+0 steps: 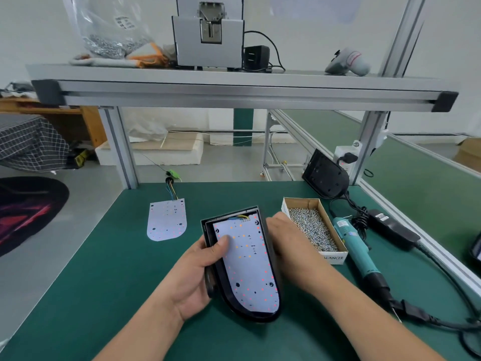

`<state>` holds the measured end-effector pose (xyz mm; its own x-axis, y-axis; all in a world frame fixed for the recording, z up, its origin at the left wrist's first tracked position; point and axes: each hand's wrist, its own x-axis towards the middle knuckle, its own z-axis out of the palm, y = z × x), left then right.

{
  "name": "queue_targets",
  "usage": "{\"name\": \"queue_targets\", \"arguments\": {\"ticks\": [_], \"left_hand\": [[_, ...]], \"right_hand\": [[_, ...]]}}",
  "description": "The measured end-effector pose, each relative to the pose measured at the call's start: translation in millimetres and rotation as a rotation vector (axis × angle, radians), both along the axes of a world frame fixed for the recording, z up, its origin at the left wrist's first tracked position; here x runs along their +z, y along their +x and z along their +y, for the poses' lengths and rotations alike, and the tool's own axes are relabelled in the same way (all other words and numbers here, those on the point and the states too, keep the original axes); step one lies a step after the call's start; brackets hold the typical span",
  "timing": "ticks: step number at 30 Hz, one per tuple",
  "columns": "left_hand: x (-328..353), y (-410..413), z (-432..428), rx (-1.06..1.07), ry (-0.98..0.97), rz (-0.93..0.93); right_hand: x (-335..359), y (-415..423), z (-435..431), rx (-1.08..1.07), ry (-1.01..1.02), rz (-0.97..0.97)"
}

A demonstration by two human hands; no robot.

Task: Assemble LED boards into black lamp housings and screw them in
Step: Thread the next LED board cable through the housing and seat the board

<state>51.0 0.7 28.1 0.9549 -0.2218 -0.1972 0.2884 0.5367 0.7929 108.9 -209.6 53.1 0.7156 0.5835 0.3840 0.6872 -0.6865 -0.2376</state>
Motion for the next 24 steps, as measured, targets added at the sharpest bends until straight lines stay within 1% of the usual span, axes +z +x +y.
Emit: {"name": "queue_targets", "arguments": {"ticks": [2, 4, 8, 11, 13, 15, 19, 22, 24], "left_hand": [[2, 1, 1, -0.004, 0.033, -0.001], [5, 3, 5, 0.024, 0.059, -0.034], [11, 5, 19, 0.109, 0.133, -0.124], [11, 3, 19, 0.108, 0.087, -0.131], [10, 2, 12, 0.095, 0.017, -0.105], [6, 2, 8, 0.077, -0.015, -0.084], [3, 2, 10, -0.008, -0.054, -0.138], [4, 2, 12, -0.077, -0.115, -0.163], [4, 2, 11, -0.062, -0.136, -0.147]], "right_hand": [[-4, 1, 1, -0.029, -0.133, -0.078], [-7, 2, -1, -0.049, -0.205, -0.092], [-8, 2, -16, -0.061, -0.173, -0.005], [-6, 1, -26, -0.008, -0.186, 0.097], [-3, 1, -32, 0.038, -0.125, 0.166], [-5, 2, -36, 0.039, 0.002, 0.201], [-11, 3, -28, -0.036, 0.268, 0.165], [-15, -3, -14, -0.01, 0.316, 0.125], [-17, -8, -4, 0.048, 0.379, 0.203]]}}
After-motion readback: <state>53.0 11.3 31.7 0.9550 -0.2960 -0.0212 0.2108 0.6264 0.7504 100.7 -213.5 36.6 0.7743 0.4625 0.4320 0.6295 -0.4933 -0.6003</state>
